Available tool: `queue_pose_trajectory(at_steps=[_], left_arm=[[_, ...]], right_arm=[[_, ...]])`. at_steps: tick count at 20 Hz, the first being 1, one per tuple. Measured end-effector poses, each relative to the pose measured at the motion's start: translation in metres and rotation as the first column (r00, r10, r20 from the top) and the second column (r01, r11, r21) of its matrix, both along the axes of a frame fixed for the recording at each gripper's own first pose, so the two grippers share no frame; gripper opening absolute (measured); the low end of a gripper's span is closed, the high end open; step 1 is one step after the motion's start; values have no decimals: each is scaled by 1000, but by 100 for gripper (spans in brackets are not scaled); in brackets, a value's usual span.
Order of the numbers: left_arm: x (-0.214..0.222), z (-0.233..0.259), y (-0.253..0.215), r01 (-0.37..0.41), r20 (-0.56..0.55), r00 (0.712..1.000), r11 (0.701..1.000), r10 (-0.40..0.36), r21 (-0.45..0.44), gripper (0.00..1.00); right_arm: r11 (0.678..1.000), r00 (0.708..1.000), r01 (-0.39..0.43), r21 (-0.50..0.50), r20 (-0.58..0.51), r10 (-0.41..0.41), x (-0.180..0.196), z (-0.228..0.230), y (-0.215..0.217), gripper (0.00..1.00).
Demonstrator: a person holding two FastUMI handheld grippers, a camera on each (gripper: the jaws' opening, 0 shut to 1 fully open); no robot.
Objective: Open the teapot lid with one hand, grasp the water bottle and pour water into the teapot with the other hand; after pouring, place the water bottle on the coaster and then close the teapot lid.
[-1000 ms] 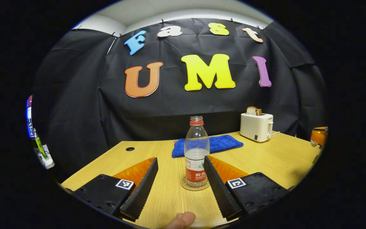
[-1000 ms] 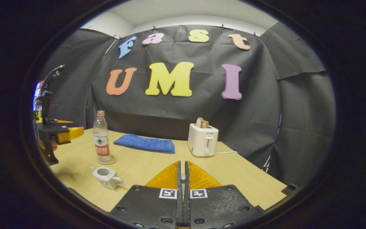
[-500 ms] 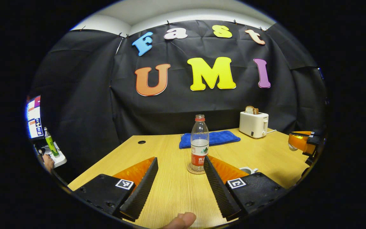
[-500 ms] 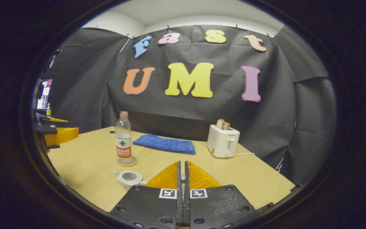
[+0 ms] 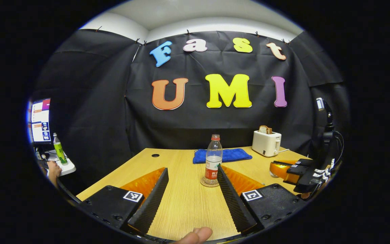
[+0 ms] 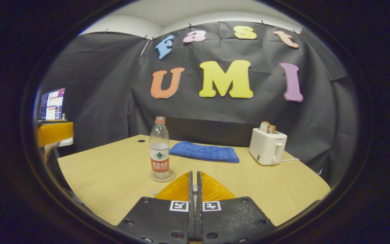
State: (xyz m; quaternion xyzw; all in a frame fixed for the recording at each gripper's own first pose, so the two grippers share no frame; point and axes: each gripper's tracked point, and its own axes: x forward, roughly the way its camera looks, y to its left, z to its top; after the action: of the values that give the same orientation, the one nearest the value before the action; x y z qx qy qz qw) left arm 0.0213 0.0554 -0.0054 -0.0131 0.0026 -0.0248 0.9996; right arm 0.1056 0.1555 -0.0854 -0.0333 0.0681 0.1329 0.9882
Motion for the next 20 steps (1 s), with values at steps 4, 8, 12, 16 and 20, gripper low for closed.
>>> queue_pose_trajectory(at_steps=[4, 8, 12, 16, 20], left_arm=[[-5, -3, 8, -14, -19, 1000, 1000, 14, 5, 90], [-8, -1, 14, -9, -25, 1000, 1000, 9, -7, 91], [-6, -7, 17, -13, -47, 999, 1000, 12, -13, 90], [-4, -15, 14, -3, -71, 997, 1000, 3, -3, 91], [-4, -16, 12, 4, -78, 997, 1000, -3, 5, 91]], right_arm=[[999, 999, 14, 45, -47, -12, 16, -12, 10, 0], [997, 995, 30, 76, -94, -23, 26, -26, 16, 0], [995, 990, 34, 97, -136, -21, 33, -41, 28, 0], [995, 987, 28, 91, -160, -13, 35, -50, 35, 2], [996, 986, 26, 85, -167, -11, 37, -54, 38, 1]])
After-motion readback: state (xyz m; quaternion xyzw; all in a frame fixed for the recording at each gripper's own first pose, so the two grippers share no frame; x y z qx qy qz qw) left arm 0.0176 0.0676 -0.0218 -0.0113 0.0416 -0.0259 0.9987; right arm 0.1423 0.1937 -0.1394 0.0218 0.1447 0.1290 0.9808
